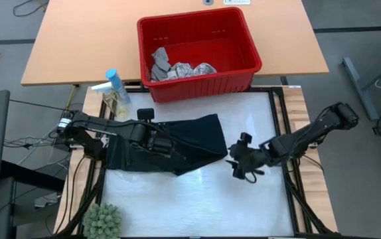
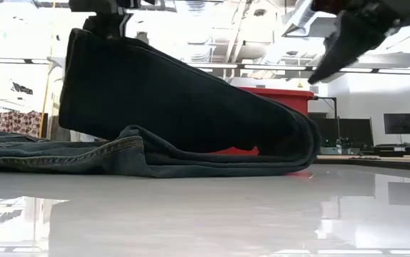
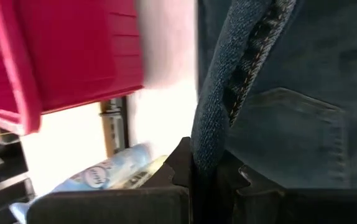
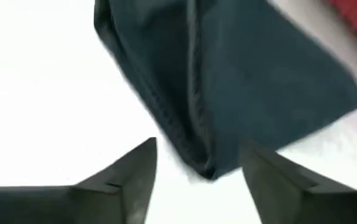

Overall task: Fold Laundry from Bin
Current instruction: Fold the blue jeans

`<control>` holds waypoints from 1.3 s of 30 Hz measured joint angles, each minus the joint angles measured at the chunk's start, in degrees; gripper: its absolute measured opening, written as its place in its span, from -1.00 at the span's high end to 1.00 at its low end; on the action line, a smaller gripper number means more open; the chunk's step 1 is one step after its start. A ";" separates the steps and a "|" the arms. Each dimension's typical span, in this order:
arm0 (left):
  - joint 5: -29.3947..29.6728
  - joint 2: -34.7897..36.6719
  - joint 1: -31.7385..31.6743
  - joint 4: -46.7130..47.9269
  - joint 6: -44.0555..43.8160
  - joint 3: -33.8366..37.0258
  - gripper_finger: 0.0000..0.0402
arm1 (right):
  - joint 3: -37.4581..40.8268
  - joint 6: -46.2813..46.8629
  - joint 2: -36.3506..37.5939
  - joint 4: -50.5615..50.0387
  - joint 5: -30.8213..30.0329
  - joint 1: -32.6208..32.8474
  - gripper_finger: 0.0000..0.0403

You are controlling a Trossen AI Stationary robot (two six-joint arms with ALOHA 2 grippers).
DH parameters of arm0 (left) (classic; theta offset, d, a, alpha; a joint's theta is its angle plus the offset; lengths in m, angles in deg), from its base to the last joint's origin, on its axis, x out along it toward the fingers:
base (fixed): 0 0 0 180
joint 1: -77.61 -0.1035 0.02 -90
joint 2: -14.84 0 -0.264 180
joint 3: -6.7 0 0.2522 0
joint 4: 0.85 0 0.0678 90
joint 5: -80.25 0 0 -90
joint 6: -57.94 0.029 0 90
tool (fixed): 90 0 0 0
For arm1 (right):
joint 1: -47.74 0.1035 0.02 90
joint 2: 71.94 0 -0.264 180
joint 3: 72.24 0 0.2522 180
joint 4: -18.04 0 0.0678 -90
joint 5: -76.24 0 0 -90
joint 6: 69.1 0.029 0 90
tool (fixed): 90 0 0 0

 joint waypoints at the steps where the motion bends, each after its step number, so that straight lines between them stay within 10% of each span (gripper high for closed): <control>1: 0.73 0.00 -0.39 -0.02 0.65 0.00 0.97 | 0.00 1.71 -0.76 0.04 -1.14 0.55 -0.40; 24: 2.16 6.14 -5.36 -0.02 2.09 0.02 0.97 | -17.41 21.66 -29.97 -12.86 -13.13 -9.44 -0.58; 35: 0.90 5.97 -4.93 -0.13 0.06 0.02 0.97 | -17.84 27.03 -32.39 -23.33 -13.07 -8.10 0.82; 39: 2.21 5.96 -4.30 -0.47 -0.77 0.02 0.97 | -17.79 33.50 -32.39 -28.03 -13.86 -7.87 0.83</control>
